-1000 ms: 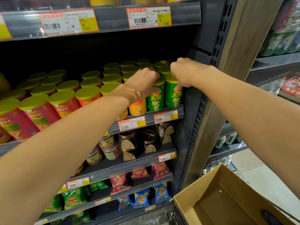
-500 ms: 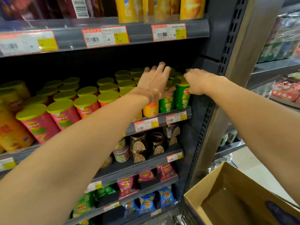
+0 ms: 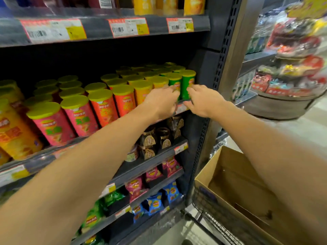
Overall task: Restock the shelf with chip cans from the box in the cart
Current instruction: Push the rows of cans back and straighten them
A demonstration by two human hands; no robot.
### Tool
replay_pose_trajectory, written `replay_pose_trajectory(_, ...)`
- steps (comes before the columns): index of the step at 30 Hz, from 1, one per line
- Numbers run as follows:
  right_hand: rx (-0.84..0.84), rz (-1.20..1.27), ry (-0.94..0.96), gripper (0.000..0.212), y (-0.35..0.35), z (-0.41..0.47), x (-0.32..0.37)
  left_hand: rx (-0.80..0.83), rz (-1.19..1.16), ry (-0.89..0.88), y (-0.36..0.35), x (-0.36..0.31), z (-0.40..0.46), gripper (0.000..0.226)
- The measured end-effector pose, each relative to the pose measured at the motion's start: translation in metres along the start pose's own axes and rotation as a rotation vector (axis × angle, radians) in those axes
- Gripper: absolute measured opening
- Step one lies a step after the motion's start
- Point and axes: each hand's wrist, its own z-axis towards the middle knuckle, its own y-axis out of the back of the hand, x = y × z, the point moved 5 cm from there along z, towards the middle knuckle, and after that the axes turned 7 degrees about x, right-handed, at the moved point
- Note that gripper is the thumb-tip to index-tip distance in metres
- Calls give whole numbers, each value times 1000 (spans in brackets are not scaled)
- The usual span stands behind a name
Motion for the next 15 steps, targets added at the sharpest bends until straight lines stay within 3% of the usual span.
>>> replay_pose_trajectory(3,27,18,-67,51,-16,-36,10,-19,-61,-84,-10,-25,-16,36)
replay_pose_trajectory(8,121,101,-345,59,-68,-106,-27,-19,-163,-262,-30,-80,-27,27)
replay_pose_trajectory(15,90,121,-576,51,-98,-174,-57,-46,-229,-477,-41,-167,-11,33)
